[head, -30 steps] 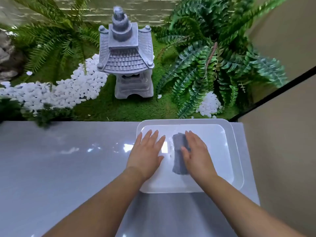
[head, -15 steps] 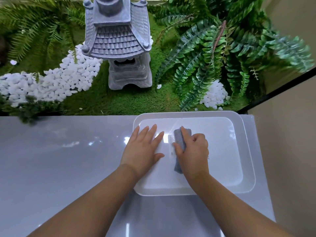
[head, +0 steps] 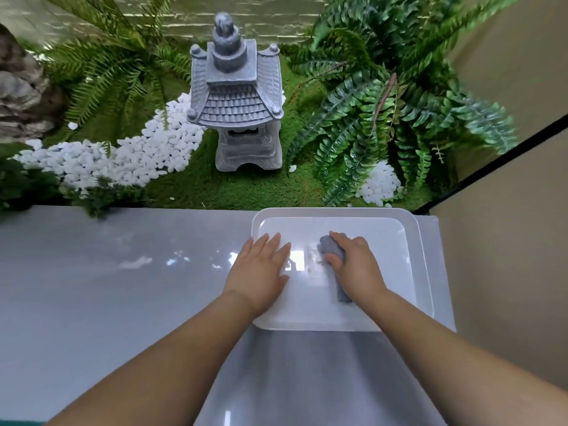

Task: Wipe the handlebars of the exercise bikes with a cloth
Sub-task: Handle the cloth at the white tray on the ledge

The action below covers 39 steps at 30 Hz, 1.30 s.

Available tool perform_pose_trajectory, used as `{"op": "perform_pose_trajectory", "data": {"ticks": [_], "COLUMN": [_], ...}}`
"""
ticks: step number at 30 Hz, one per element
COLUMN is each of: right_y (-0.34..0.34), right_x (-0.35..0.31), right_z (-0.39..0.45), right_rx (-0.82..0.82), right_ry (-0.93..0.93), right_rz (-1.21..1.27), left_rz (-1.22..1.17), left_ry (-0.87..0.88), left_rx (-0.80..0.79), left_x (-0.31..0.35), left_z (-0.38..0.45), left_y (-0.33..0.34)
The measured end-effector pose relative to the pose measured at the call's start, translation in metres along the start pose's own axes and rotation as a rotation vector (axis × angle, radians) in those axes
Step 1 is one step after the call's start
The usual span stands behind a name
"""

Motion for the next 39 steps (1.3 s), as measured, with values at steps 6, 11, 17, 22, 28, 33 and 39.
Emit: {"op": "perform_pose_trajectory", "data": {"ticks": [6, 11, 17, 22, 28, 33, 39], "right_y": [-0.035, -0.057, -0.061, -0.052, -0.035, -0.021, -0.012], "right_x": [-0.029, -0.052, -0.081, -0.105, -0.120, -0.113, -0.102], "right_z": [-0.051, -0.101, -0.160, -0.201, -0.259, -0.314, -0.366], "right_rx": [-0.049, -0.071, -0.163, -0.218, -0.229, -0.243, -0.322], "right_ry": [-0.055, -0.132, -0.215, -0.309, -0.426, -0.480, -0.558], "right_rz": [0.085, 0.063, 0.088, 0.064, -0.013, -0.095, -0.112], "left_rz": [-0.144, -0.179, -0.162, -0.085, -0.066, -0.061, -0.075], "left_ry": [-0.098, -0.207, -0.335, -0.395, -0.471, -0.520, -0.628], "left_rx": [-0.084, -0.051, -0.005, -0.007, -0.011, -0.002, 0.027], "left_x": [0.004, 0.005, 0.008, 0.018, 0.031, 0.045, 0.071], "left_z": [-0.058, -0.122, -0.206, -0.273, -0.350, -0.411, -0.470], "left_y": [-0.030, -0.057, -0.069, -0.062, -0.045, -0.026, -0.009]}}
Point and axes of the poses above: each hand's wrist, its own z-axis towards the middle knuckle, its own y-axis out of the palm, x = y × z, the point moved 4 cm from there along z, towards the middle knuckle, and after that the axes turned 12 degrees about z, right-handed, at the moved point
